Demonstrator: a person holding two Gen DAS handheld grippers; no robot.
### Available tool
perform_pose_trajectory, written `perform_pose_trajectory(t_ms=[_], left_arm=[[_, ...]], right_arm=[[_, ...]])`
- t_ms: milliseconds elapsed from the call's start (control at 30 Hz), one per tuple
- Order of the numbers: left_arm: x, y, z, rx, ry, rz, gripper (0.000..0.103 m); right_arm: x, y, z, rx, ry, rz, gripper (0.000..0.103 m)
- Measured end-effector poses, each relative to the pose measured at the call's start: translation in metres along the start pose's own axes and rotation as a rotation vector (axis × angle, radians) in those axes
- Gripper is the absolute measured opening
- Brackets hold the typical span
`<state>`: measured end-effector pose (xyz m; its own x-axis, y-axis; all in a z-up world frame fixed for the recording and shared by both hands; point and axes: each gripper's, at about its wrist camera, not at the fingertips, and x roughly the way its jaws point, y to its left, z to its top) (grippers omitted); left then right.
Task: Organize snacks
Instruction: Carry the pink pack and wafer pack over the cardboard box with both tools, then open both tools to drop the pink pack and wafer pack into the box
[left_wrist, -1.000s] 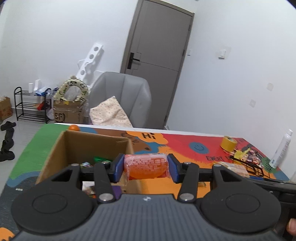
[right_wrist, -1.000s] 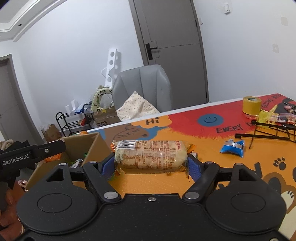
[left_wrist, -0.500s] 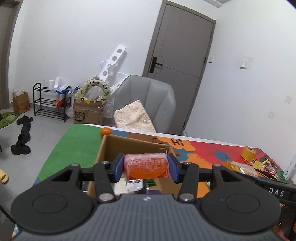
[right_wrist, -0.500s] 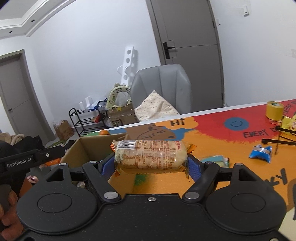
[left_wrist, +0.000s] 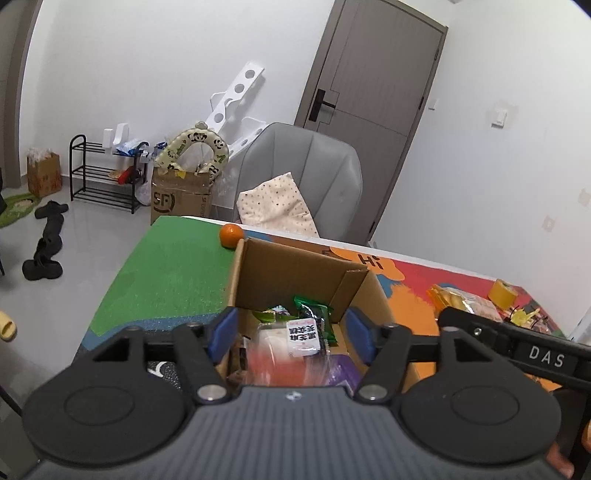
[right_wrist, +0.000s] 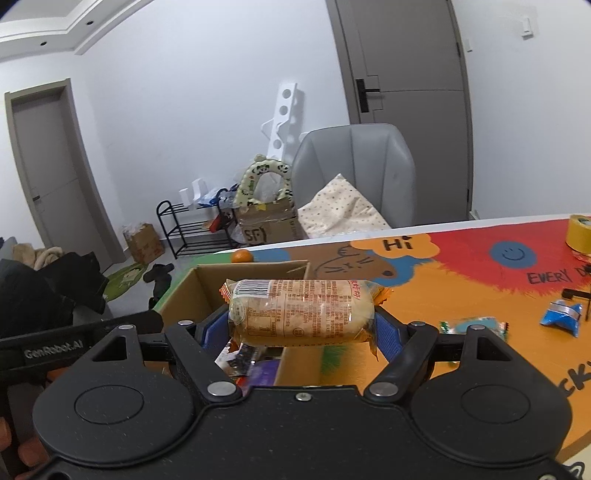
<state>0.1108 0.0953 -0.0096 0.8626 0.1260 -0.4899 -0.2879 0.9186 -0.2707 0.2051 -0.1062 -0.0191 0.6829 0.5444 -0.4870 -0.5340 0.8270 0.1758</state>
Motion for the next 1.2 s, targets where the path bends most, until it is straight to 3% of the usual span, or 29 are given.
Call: perform_pose_trajectory(t_ms=[467, 667, 933, 1200], left_arm=[[-0.016, 0.038, 0.013, -0.058, -0.043, 0.048, 0.076], [-0.02, 0.053, 0.013, -0.096, -0.049, 0.073, 0.081], [-0.019, 0.05, 0.01, -0.086, -0.04, 0.074, 0.086], [-0.009, 0.02, 0.003, -0.038, -0.017, 0.045, 0.089]], right_arm=[[0.016, 0.039, 0.008, -0.053, 0.02, 0.069, 0.076], [0.017, 0.053, 0.005, -0.079, 0.03, 0.097, 0.097], [0.005, 0.032, 0.004, -0.034, 0.022, 0.04, 0.1], [-0.014, -0.008, 0.0, 0.01, 0.014, -0.027, 0.103]])
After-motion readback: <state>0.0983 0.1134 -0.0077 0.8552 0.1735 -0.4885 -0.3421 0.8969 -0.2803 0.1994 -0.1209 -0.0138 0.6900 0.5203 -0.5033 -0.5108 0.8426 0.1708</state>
